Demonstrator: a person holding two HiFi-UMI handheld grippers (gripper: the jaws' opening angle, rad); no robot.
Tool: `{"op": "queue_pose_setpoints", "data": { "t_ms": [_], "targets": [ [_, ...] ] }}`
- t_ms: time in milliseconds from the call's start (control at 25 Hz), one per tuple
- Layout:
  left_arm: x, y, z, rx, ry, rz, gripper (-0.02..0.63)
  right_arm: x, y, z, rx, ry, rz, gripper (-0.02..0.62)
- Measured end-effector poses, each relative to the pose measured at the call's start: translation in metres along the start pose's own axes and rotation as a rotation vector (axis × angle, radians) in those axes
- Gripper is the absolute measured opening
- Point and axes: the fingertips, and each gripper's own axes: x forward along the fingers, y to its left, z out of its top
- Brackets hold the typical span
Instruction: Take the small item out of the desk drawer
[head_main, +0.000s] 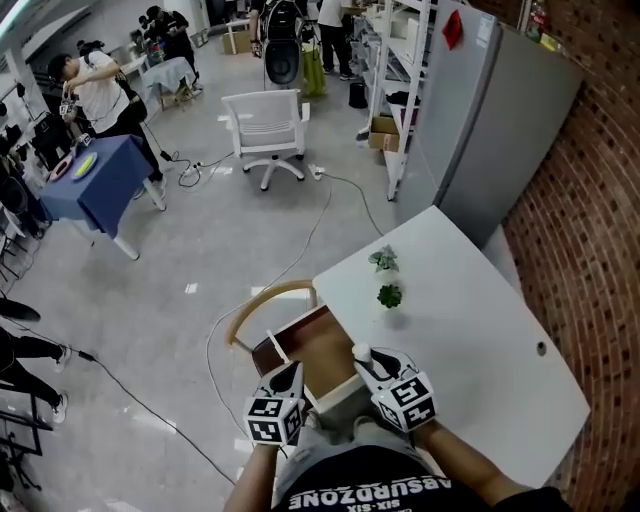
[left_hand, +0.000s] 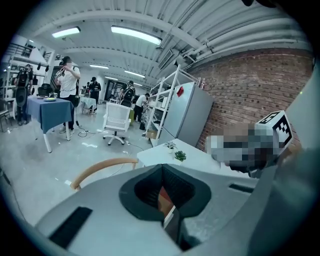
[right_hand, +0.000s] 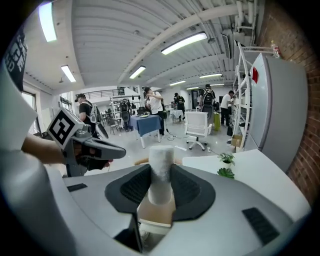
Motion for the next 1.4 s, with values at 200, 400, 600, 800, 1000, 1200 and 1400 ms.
{"op": "queue_pose_setpoints", "data": {
  "t_ms": [200, 400, 600, 800, 1000, 1200, 1400],
  "targets": [
    [0.004, -0.009, 0.012, -0.005, -0.035, 0.02, 0.006, 0.014, 0.026, 0.017, -0.016, -0.033, 0.094, 0.121],
    [0.002, -0.009, 0.013, -0.008, -0.045, 0.04, 0.006, 0.022, 0.039, 0.025, -0.069, -0.03, 0.131, 0.121],
    [-0.001, -0.008, 0.015, -0.015, -0.055, 0.058, 0.006, 0.026, 0.042, 0.025, -0.095, -0.019, 0.152, 0.121],
    [0.0, -0.012, 0.016, -0.02, -0.049, 0.058, 0.006, 0.026, 0.042, 0.026, -0.096, -0.011, 0.166, 0.12],
    [0.0, -0.014, 0.015, -0.018, -0.049, 0.054, 0.006, 0.027, 0.043, 0.025, -0.098, -0.011, 0.17, 0.121],
    [-0.001, -0.014, 0.017, -0.016, -0.049, 0.054, 0.006, 0.027, 0.043, 0.026, -0.1, -0.007, 0.171, 0.121],
    [0.002, -0.014, 0.017, -0.014, -0.044, 0.052, 0.006, 0.028, 0.04, 0.024, -0.098, -0.002, 0.174, 0.121]
  ]
}}
